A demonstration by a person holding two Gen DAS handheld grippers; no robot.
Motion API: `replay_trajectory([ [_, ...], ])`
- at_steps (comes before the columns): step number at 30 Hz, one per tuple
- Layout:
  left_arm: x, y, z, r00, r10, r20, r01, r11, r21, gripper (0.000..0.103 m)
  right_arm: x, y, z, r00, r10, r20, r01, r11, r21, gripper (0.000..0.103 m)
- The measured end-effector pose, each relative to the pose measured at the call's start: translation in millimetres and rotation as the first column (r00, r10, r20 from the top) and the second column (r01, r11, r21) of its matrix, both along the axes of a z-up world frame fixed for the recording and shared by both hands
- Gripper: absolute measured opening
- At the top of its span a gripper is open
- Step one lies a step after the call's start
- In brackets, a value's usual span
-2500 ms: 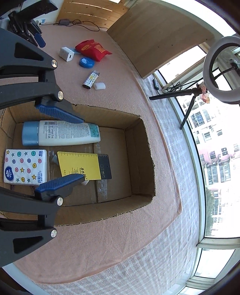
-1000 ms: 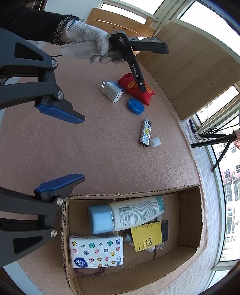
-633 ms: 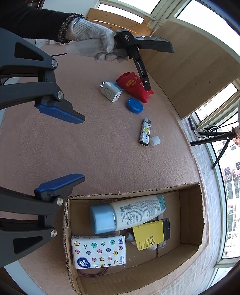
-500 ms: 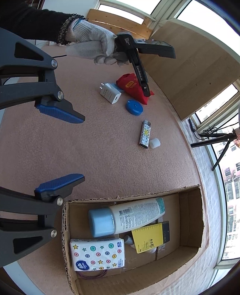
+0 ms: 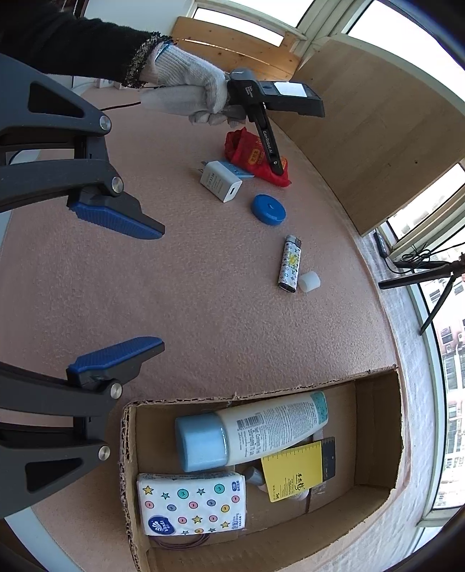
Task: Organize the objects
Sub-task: 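Close the left tool on the red bag, then lift the red bag with the left tool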
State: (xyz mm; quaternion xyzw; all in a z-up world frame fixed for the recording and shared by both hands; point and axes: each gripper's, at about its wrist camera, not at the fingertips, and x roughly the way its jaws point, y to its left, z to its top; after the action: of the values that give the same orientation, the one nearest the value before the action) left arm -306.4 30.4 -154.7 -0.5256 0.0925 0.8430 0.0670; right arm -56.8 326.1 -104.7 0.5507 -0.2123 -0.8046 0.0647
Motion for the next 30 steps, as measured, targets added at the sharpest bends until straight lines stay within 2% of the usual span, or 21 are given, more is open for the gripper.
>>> replay_trajectory([
  [5,4.2,-30.6,-1.2,0.999,0.054,0.001,-0.054,0.998,0.009,0.073,-2.9,-11.4,0.2,0.999,0.035,-0.002,-0.035,0.999,0.001,0.053],
  [10,20.9,-62.5,-1.9,0.993,0.114,0.012,-0.115,0.991,0.064,0.073,-7.1,-18.0,0.5,0.999,0.054,-0.004,-0.054,0.999,-0.003,0.053],
  [17,74.2,-94.3,-2.4,0.985,0.17,0.014,-0.17,0.976,0.135,0.072,-15.7,-34.9,1.7,0.994,0.11,-0.011,-0.11,0.994,0.003,0.053],
  [20,103.1,-103.4,-2.4,0.979,0.203,0.023,-0.204,0.962,0.182,0.072,-18.6,-43.5,1.7,0.99,0.137,-0.014,-0.137,0.991,0.008,0.053],
  [24,144.1,-101.5,-1.9,0.969,0.244,0.037,-0.245,0.939,0.241,0.072,-21.2,-53.8,0.9,0.985,0.17,-0.017,-0.17,0.985,0.005,0.053],
  [28,179.4,-84.0,-2.5,0.969,0.244,0.048,-0.247,0.928,0.28,0.072,-20.4,-60.6,1.4,0.981,0.193,-0.021,-0.193,0.981,-0.001,0.053],
  [30,194.1,-74.3,-1.9,0.966,0.252,0.062,-0.258,0.911,0.32,0.072,-18.9,-62.9,1.0,0.979,0.202,-0.024,-0.202,0.979,0.0,0.053],
])
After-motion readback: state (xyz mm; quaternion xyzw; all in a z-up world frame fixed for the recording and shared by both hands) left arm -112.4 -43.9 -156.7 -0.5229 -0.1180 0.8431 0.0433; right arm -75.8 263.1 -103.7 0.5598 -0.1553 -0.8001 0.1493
